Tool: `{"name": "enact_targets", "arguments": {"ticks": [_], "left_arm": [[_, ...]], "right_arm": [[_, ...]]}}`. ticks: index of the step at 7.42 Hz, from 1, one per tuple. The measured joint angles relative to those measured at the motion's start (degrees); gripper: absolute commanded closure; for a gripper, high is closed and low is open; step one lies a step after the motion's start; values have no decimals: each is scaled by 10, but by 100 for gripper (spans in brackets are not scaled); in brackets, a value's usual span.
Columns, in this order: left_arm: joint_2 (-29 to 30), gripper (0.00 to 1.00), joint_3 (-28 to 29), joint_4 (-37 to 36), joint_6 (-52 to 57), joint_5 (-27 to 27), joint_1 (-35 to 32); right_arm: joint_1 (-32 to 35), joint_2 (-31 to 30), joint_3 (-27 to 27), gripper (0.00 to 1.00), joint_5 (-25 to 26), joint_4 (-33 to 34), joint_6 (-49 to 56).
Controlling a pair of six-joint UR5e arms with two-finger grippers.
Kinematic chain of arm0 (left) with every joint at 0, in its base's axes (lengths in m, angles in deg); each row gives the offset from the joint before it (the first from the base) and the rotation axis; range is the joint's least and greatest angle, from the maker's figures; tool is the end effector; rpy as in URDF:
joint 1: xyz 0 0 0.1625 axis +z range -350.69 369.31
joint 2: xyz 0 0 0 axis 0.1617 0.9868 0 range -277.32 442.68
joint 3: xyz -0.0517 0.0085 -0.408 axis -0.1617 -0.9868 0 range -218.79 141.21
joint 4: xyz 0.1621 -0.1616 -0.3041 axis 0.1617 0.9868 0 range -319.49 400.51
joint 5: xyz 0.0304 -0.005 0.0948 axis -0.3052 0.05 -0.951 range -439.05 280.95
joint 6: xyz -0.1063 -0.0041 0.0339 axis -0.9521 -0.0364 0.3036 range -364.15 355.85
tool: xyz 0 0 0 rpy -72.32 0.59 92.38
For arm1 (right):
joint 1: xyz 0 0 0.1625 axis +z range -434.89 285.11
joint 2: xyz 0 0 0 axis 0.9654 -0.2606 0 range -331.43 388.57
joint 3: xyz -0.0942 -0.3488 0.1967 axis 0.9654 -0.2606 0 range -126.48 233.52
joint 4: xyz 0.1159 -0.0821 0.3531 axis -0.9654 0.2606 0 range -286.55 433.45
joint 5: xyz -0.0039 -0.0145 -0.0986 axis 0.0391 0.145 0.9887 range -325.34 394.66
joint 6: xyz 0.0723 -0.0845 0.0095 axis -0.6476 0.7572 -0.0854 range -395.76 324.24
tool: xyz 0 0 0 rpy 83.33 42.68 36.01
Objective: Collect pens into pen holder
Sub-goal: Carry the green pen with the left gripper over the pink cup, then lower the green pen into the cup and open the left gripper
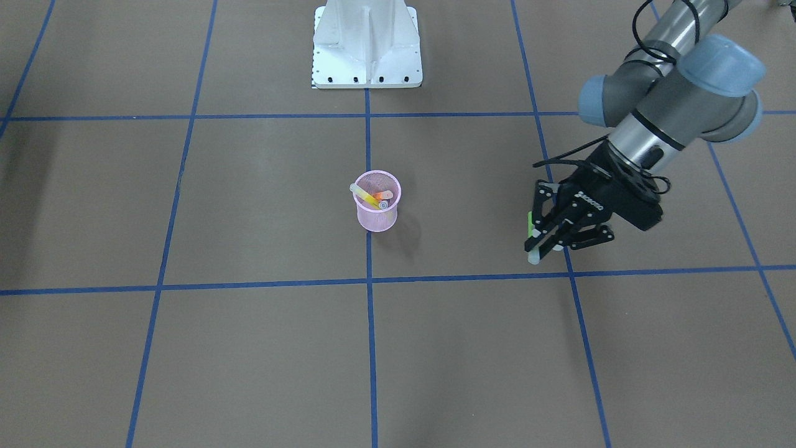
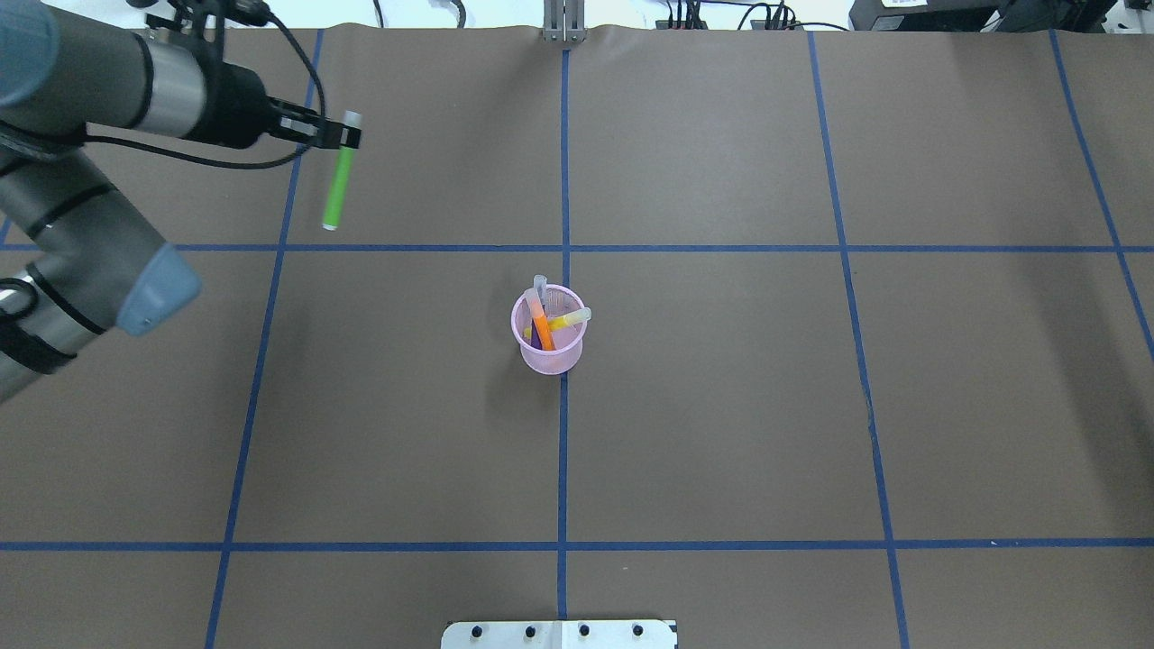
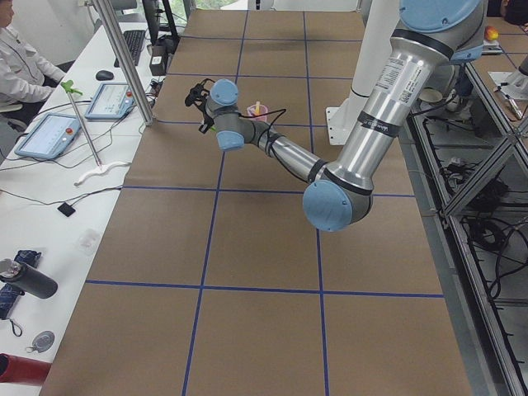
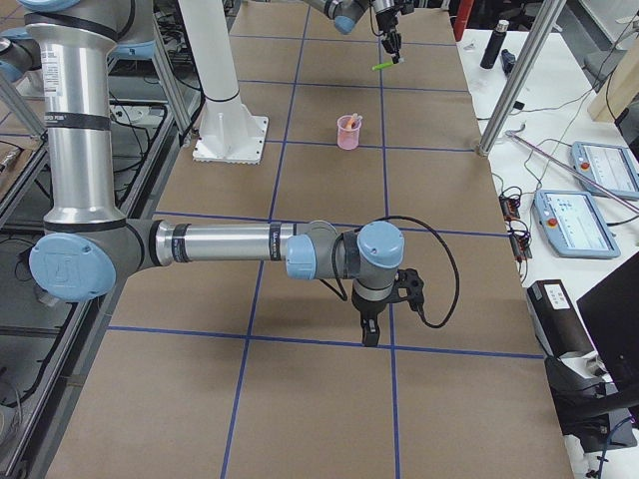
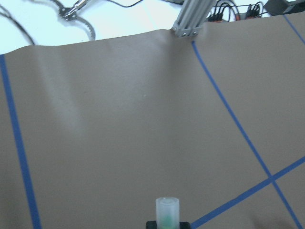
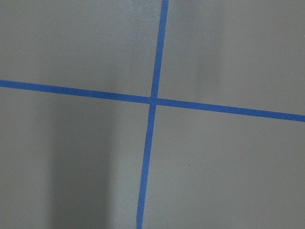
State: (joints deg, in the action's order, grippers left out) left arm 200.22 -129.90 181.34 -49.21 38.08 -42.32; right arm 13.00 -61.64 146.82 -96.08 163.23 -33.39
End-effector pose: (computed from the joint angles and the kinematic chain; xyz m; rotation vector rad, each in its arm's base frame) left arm 0.3197 -0.5364 0.2764 0.7500 1.1956 0.2315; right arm 0.0435 -0.4609 0.6334 0.0570 -0.7109 -0.0952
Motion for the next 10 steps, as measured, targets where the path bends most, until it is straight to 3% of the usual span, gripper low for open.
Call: {"name": "enact_targets", "arguments": {"ticks": [4,8,10], "left_arm": [[68,100,3,123,-9,-203,152],[71,100,40,205,58,-294,226],[70,100,54,223,62,-307,239]], "right_arm": [[0,1,5,0,0,0,0],[0,1,9,0,0,0,0],[0,1,9,0,0,0,0]]}}
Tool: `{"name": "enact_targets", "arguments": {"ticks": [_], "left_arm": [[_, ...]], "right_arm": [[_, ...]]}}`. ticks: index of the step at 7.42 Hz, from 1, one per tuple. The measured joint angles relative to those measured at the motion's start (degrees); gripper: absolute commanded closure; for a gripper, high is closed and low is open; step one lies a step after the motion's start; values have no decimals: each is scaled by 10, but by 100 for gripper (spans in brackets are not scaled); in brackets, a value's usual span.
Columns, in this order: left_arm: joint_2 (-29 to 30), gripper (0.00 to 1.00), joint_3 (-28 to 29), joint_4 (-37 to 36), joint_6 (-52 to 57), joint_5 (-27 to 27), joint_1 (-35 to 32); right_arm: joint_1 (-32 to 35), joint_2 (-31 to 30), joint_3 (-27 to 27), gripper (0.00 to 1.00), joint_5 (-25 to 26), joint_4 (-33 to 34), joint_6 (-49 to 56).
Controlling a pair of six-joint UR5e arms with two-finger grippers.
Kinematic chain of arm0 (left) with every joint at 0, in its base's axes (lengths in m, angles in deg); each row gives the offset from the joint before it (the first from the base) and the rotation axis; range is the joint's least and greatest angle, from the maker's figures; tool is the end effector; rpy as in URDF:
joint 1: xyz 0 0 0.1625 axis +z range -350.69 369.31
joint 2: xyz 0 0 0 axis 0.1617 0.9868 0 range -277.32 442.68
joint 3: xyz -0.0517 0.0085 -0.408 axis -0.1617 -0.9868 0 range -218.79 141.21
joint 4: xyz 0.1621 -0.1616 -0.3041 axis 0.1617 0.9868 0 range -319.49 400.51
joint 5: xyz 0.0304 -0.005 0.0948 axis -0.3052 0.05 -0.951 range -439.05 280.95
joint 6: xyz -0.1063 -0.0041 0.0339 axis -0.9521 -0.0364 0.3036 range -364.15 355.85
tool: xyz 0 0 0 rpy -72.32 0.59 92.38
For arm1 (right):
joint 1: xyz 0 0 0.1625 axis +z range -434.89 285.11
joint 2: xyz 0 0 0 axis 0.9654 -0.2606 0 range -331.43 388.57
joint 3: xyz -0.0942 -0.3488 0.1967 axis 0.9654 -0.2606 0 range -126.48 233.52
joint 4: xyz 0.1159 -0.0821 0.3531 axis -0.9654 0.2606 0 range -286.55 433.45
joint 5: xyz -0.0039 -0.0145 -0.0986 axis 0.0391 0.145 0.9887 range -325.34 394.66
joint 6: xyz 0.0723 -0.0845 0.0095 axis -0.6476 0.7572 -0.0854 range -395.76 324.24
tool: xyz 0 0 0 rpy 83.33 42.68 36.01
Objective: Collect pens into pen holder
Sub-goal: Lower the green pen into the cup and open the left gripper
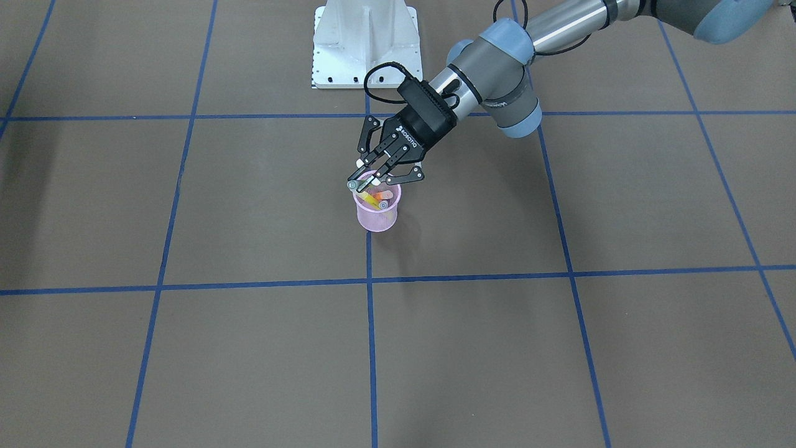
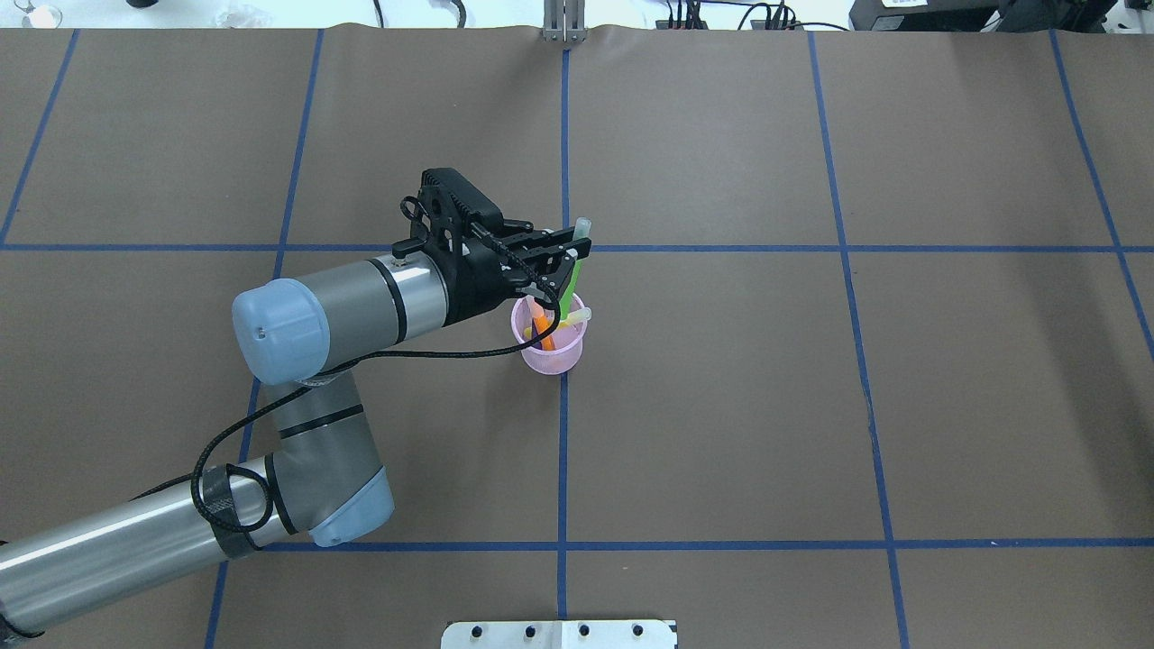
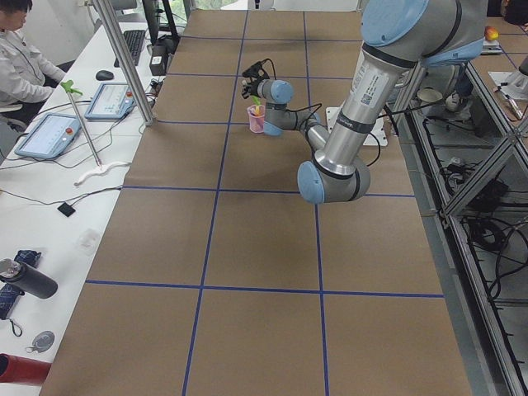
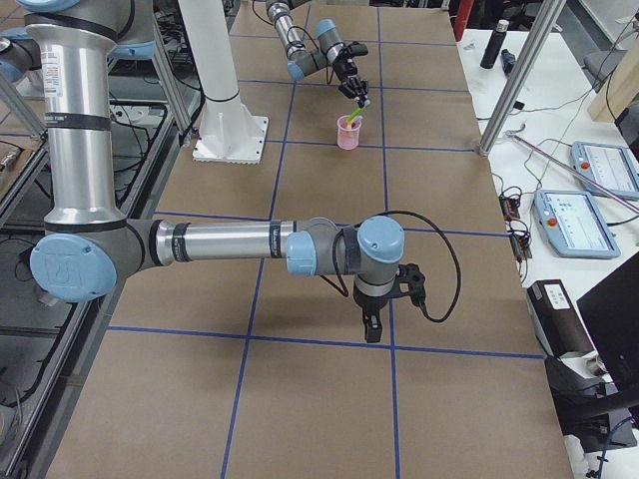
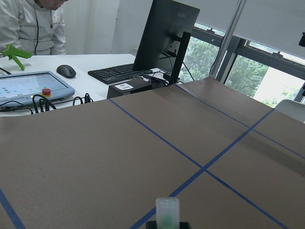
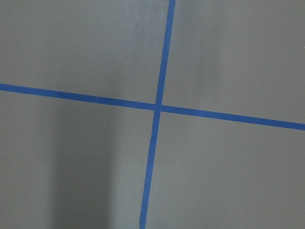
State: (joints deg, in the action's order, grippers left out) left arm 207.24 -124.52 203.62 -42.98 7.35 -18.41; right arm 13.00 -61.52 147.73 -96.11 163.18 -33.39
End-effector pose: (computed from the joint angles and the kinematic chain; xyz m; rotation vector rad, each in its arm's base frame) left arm 0.4894 -0.4156 0.1986 1.1845 1.3690 0.2349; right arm 0.0434 -0.4628 0.6250 0.0751 -0.7113 -0.1019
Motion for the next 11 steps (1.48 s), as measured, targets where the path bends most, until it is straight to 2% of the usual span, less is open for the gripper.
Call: {"name": "enact_targets", "arguments": {"ticks": [1,2,3,8,9,11], "left_arm": [[-2,74,1,2,7,-1,1],[-3,23,2,2,21,-1,2],[-4,2,2,3,33,-1,2],[-9,1,-5,-28,40,9,-2],[-16,1,-20,-74,40,25,-10],[-31,1,-84,-241,40,77,-49]], "right_arm": [[0,0,0,0,0,0,0],[0,0,0,0,0,0,0],[0,0,0,0,0,0,0],[0,0,0,0,0,1,0],[1,-1,-1,0,0,2,0],[8,-3,-3,0,0,3,0]]}}
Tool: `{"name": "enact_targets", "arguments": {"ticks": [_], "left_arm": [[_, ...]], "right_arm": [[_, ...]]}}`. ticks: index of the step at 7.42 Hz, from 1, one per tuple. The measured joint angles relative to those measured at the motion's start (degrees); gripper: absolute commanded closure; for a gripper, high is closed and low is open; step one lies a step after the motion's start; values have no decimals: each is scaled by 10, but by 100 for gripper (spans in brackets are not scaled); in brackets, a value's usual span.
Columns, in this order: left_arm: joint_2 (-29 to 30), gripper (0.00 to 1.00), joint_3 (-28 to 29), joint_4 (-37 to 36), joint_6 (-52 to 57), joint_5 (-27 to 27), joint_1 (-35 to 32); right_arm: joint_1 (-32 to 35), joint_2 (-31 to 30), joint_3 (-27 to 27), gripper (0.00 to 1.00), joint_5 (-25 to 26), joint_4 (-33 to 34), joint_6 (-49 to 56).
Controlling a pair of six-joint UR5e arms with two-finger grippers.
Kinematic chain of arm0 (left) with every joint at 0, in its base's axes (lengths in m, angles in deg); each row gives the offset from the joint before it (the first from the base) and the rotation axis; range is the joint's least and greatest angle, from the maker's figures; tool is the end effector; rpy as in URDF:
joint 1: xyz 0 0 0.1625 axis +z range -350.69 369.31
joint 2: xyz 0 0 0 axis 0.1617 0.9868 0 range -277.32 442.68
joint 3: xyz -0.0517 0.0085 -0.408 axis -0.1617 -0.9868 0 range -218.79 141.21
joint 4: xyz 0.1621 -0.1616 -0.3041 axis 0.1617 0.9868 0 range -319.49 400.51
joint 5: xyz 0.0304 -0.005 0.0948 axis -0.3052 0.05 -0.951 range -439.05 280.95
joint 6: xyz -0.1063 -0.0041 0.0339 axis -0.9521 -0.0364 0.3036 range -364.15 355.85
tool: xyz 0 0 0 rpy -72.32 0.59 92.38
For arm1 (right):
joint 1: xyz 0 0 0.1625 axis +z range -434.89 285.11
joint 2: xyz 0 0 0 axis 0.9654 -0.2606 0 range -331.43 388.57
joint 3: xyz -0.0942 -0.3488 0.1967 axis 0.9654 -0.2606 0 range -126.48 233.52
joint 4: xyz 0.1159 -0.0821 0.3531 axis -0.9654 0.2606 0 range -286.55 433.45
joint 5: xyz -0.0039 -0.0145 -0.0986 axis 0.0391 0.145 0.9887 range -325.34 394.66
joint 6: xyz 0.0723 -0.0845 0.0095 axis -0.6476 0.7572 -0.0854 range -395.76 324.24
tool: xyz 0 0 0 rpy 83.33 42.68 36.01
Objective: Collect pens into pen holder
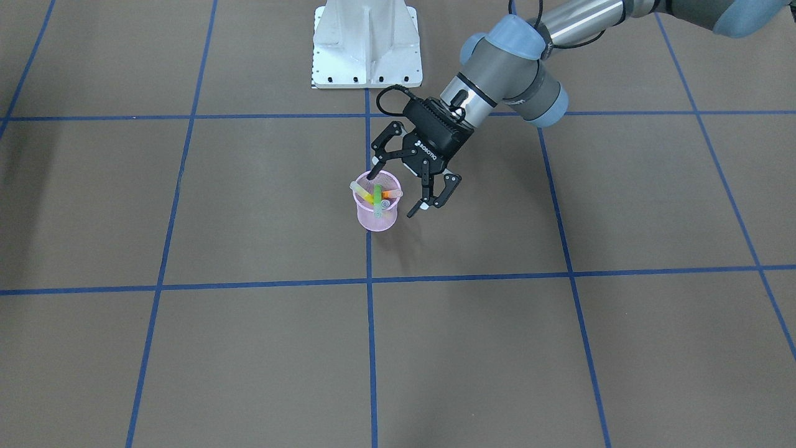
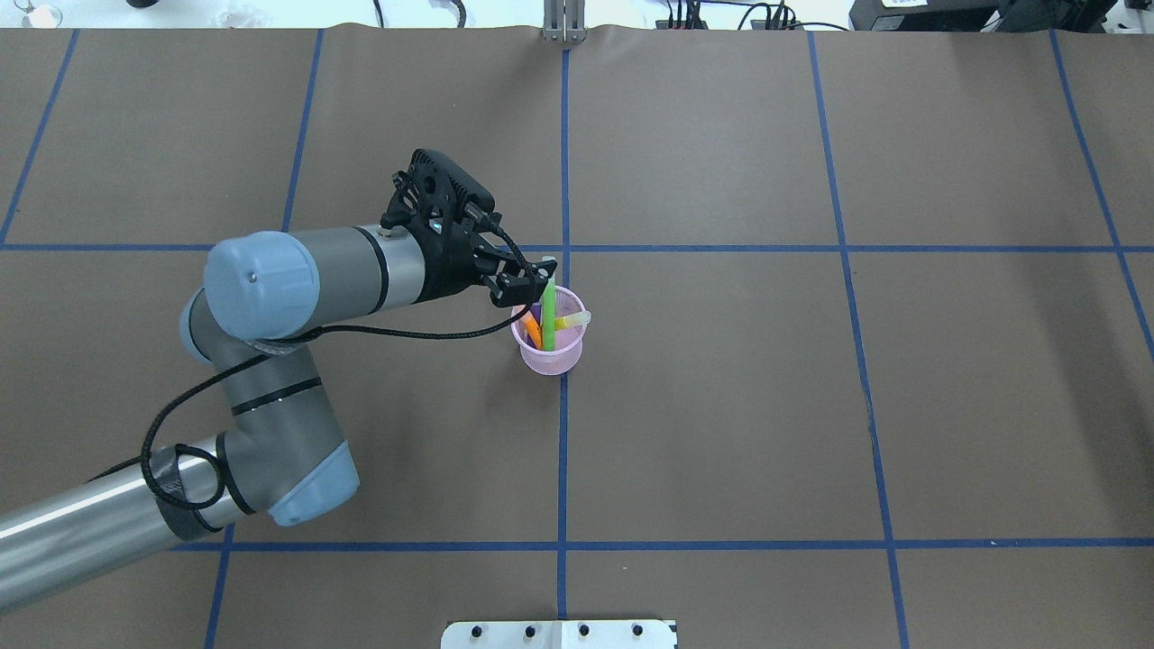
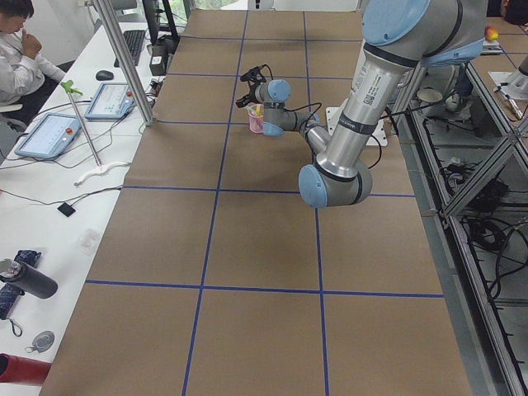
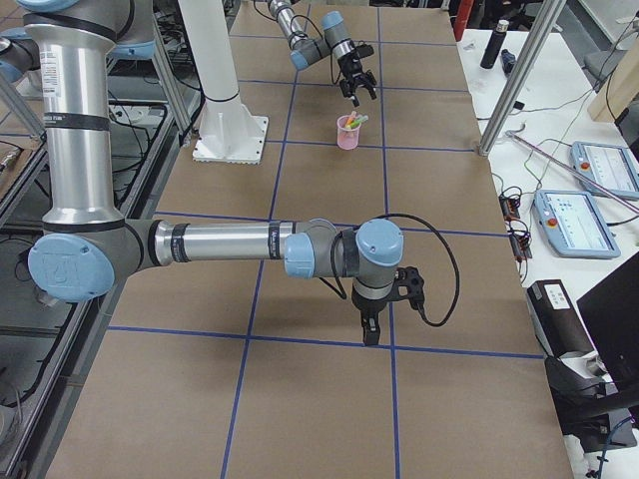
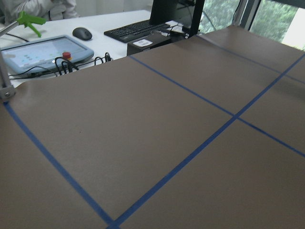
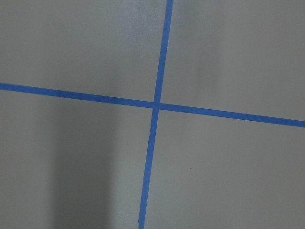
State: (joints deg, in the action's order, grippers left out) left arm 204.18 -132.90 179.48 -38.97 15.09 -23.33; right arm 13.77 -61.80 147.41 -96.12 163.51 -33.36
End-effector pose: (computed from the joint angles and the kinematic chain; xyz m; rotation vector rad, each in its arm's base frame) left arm 0.4588 -0.4425 0.2169 0.9882 1.1116 0.3721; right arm 0.0497 -0.4592 0.6304 0.0645 -0.7111 -0.0838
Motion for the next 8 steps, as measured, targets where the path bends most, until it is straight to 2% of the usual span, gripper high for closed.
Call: {"name": "enact_targets", "arguments": {"ticks": [3,5,6,8], "left_arm": [[-9,1,-78,-270,23,122,-95],[-47,1,-111,-415,118,206,-180],[-80,1,-119,-451,175,246,-233],[-160,0,-117,-477,313,313,-353]], "right_arm": [[12,-5,-5,0,0,1,1],[27,-6,-5,0,5,17,6],[32,-6,-5,0,10,25,8],[36,-7,-6,0,20,30,8]]}}
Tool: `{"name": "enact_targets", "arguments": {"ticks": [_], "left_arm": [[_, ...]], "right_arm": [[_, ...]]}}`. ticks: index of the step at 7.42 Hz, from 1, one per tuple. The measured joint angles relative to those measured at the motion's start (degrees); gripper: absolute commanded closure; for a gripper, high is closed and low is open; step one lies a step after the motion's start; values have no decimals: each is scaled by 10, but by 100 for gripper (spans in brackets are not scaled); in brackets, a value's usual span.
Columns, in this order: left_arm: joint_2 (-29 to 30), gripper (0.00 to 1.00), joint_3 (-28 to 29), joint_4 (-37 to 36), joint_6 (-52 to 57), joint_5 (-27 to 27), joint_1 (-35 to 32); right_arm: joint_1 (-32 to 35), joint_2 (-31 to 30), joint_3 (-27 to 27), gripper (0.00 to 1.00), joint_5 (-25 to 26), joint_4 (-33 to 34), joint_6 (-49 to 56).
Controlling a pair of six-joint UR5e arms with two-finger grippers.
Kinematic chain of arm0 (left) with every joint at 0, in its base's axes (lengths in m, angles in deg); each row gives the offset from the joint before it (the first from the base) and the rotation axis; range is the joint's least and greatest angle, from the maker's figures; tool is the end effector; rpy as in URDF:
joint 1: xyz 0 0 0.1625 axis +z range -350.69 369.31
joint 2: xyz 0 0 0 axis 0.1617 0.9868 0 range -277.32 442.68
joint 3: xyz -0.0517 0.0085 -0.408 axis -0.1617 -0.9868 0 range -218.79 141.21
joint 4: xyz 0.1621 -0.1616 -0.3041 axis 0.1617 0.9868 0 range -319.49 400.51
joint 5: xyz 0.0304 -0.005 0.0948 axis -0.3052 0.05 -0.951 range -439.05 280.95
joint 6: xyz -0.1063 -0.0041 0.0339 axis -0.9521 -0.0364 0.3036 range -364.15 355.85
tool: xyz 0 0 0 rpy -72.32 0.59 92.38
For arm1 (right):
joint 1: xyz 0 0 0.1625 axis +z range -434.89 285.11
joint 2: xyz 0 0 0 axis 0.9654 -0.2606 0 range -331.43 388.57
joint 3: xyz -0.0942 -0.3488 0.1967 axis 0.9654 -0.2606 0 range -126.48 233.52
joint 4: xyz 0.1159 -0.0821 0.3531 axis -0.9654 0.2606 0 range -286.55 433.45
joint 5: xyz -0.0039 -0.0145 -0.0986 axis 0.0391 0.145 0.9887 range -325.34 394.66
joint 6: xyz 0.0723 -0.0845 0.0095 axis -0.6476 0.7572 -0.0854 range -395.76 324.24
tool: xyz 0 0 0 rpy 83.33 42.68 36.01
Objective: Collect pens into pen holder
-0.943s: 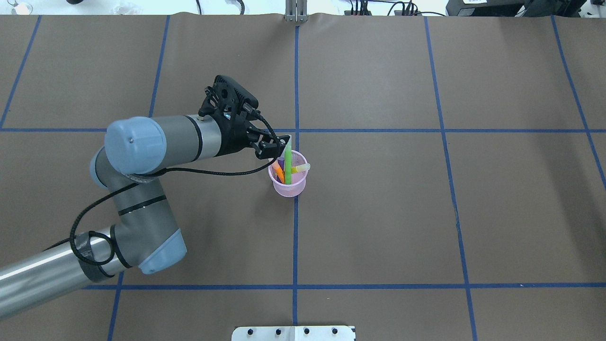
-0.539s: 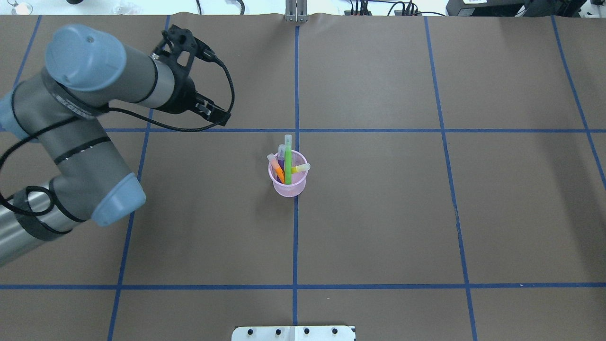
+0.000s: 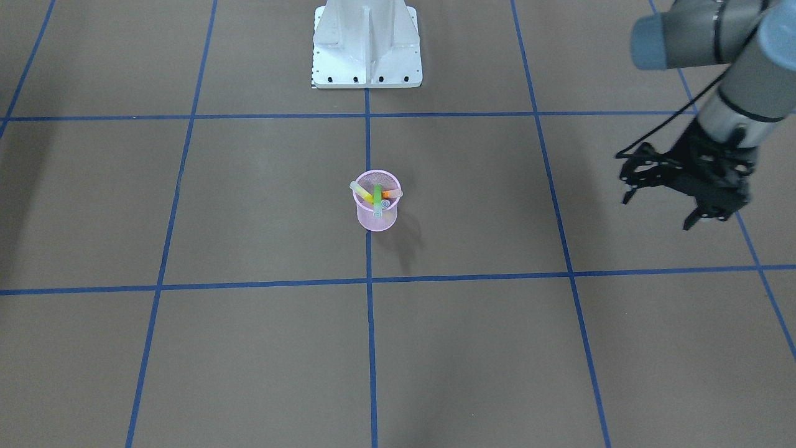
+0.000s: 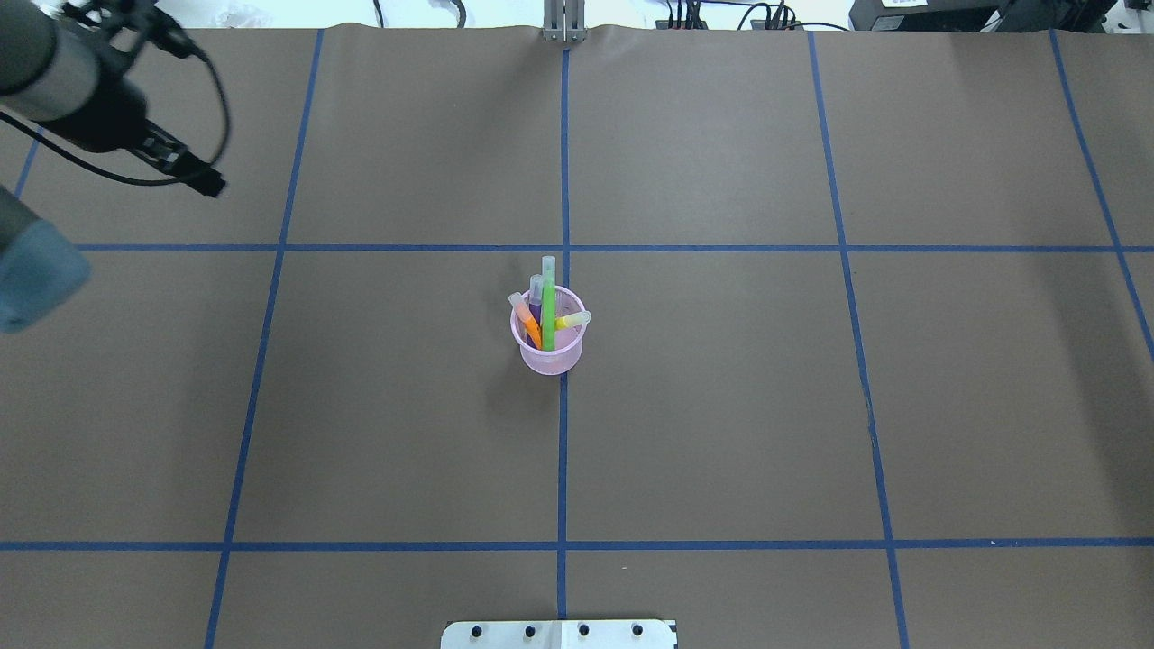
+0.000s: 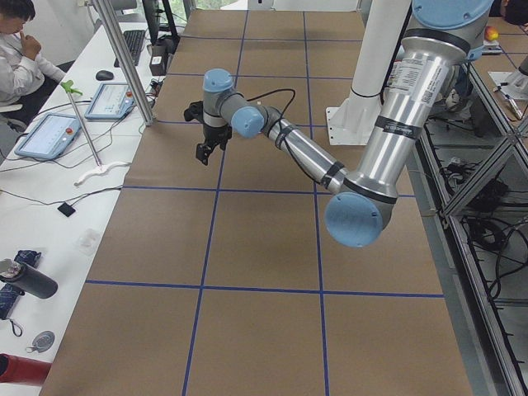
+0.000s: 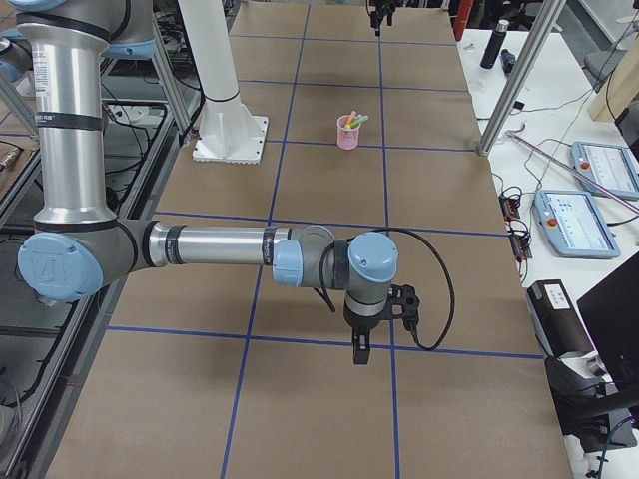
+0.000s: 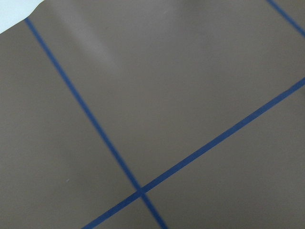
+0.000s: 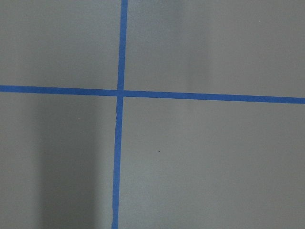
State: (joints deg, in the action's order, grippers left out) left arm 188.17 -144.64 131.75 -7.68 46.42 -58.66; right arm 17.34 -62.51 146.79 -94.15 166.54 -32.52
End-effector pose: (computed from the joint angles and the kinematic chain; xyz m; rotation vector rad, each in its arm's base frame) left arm 0.1418 -0.5330 0.3964 0.4069 0.7153 0.4806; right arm 0.0807 -0.4441 0.6488 0.0173 -0.6772 -0.0114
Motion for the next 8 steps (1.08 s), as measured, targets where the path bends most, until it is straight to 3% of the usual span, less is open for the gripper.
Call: {"name": "enact_targets", "arguments": {"ticks": [2,4,8], "left_arm": [[-83,0,24,-12,120,18,-101],[-113,0,74,-41,158,25,-163],[-154,0,89,-60,152,32,-186]], "right_arm": [[0,0,0,0,3,1,0],[0,-1,0,0,4,1,0],[0,1,1,0,5,1,0]]}}
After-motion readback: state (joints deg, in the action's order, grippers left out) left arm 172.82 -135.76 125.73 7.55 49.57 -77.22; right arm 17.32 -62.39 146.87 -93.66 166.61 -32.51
